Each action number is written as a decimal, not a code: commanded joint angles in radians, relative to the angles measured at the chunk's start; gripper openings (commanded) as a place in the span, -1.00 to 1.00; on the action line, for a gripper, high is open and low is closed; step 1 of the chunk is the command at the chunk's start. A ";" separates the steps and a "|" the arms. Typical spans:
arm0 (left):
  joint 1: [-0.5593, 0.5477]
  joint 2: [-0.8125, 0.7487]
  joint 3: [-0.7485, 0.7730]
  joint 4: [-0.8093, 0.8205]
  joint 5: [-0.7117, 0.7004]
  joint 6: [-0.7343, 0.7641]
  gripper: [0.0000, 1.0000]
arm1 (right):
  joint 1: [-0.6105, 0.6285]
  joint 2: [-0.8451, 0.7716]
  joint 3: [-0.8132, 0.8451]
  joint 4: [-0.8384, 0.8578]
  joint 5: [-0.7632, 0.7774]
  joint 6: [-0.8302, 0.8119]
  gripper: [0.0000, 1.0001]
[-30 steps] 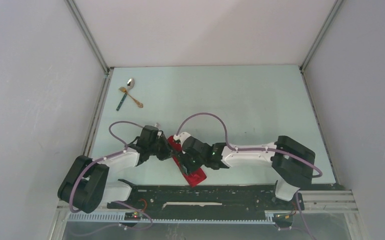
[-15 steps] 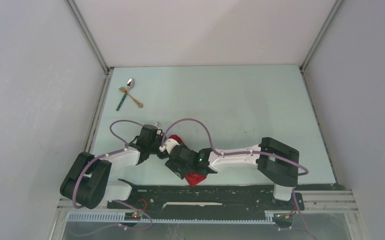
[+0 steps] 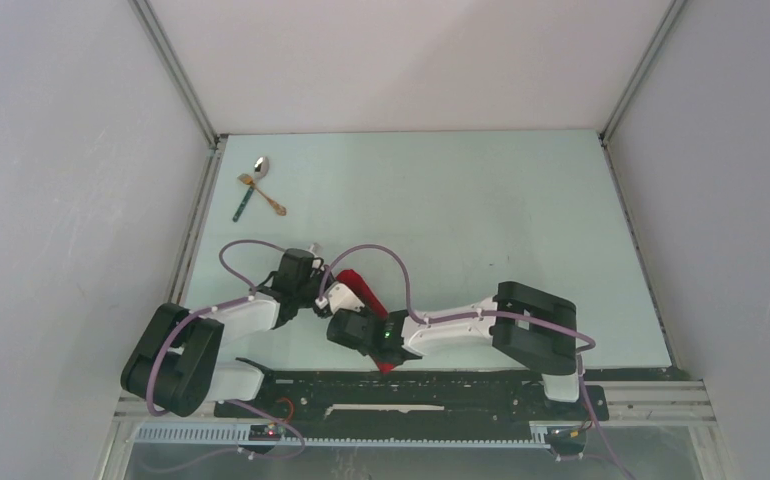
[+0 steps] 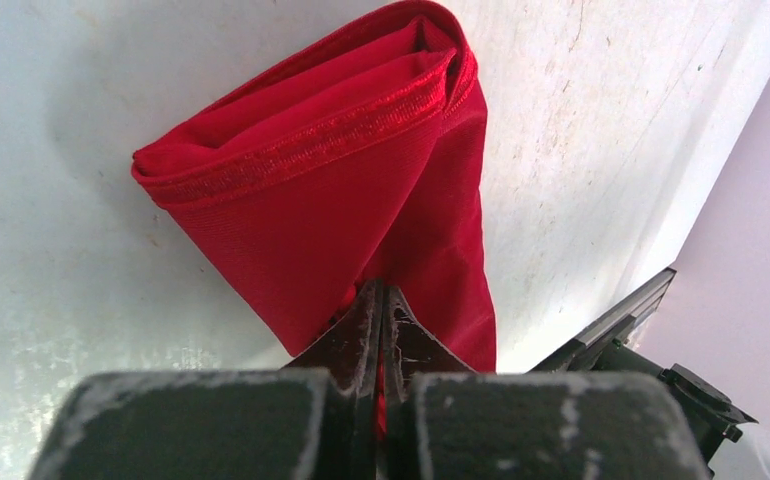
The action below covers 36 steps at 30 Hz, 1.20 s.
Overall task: Fold the napkin into a case and place the utensils inside
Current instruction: Pick up the smaller rectangle-folded napkin from the center of the board, then turn over the smaller rectangle-folded napkin at the center of the board.
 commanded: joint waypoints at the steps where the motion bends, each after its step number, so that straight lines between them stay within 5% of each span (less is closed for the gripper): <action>1: 0.021 0.003 -0.019 -0.066 -0.087 0.063 -1.00 | 0.001 0.046 0.003 -0.071 0.137 0.086 -0.29; 7: 0.034 -0.073 0.022 -0.176 -0.091 0.088 -0.90 | -0.001 0.039 0.004 -0.032 0.134 0.067 -0.98; 12: 0.091 -0.237 0.151 -0.389 -0.131 0.179 -0.42 | -0.011 -0.026 -0.018 0.016 0.011 0.040 -1.00; 17: 0.186 -0.371 0.291 -0.563 -0.142 0.242 -0.25 | -0.083 -0.210 -0.140 0.147 -0.310 0.099 -1.00; 24: 0.201 -0.434 0.375 -0.641 -0.127 0.239 -0.21 | -0.374 -0.340 -0.428 0.640 -0.940 0.421 -1.00; 36: 0.179 -0.381 0.371 -0.618 -0.042 0.220 -0.21 | -0.755 0.086 -0.684 1.637 -1.364 0.960 -1.00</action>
